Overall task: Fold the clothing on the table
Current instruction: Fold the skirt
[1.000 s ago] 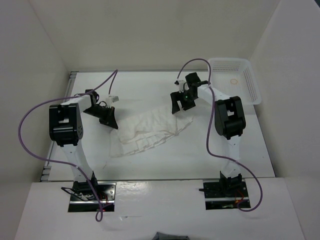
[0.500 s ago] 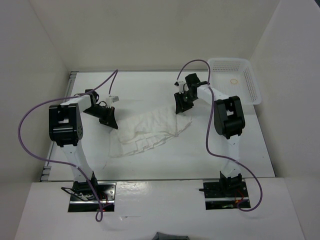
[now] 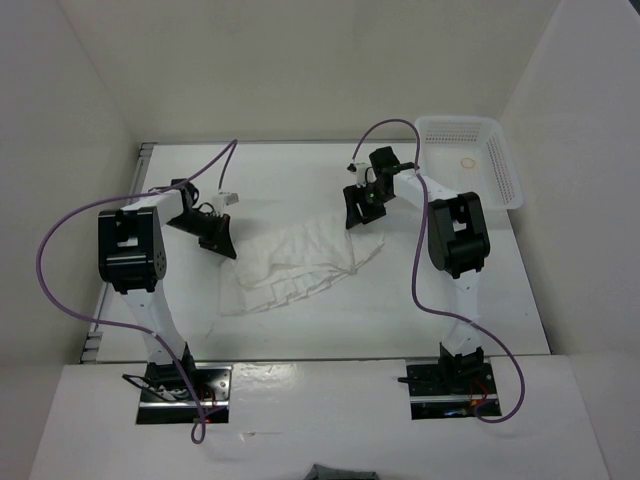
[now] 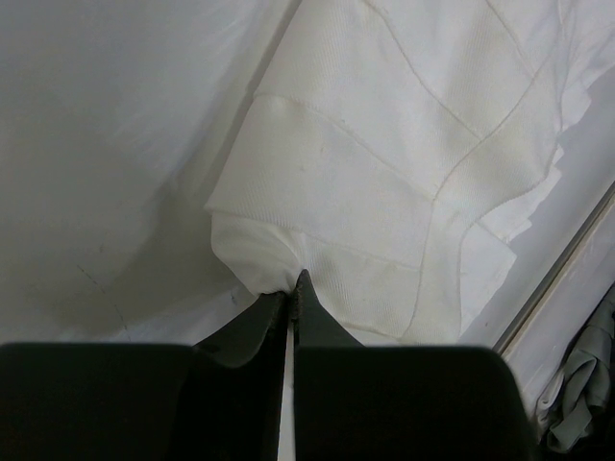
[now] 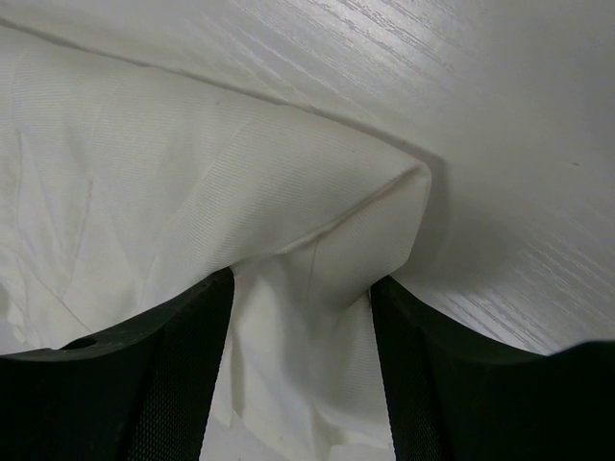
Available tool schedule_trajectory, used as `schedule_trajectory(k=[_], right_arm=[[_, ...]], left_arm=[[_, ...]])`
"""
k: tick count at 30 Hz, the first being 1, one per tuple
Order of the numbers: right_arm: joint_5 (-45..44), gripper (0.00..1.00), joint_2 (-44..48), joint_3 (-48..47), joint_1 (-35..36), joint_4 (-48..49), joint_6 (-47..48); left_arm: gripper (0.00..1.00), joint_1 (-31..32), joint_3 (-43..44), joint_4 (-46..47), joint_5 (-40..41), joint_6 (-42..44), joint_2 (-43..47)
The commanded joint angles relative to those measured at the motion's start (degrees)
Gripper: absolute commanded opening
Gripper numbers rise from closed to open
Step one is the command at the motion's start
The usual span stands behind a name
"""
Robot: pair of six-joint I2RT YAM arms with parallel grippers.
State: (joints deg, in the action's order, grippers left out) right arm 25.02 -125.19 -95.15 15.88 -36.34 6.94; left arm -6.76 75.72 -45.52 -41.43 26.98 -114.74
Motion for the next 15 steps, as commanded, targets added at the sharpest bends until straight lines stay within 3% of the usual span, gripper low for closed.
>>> schedule_trajectory(k=[1,10,15], right_arm=[[1.62,0.65,-0.50,-0.56,0.91,-1.37,0.36],[1.62,0.65,1.52,-0.03,0.38,-1.90,0.88],[7.48,0.69,2.84,1.64,-2.69,-2.42,2.63]], left_arm=[[0.04,0.52,-0.14,-1.59,-2.95,1.85,2.41],[0.05,0.52,-0.14,-2.12,-2.95,2.37,1.89],[0.05,1.05,-0.14,-2.65,-3.48,2.90,1.89]])
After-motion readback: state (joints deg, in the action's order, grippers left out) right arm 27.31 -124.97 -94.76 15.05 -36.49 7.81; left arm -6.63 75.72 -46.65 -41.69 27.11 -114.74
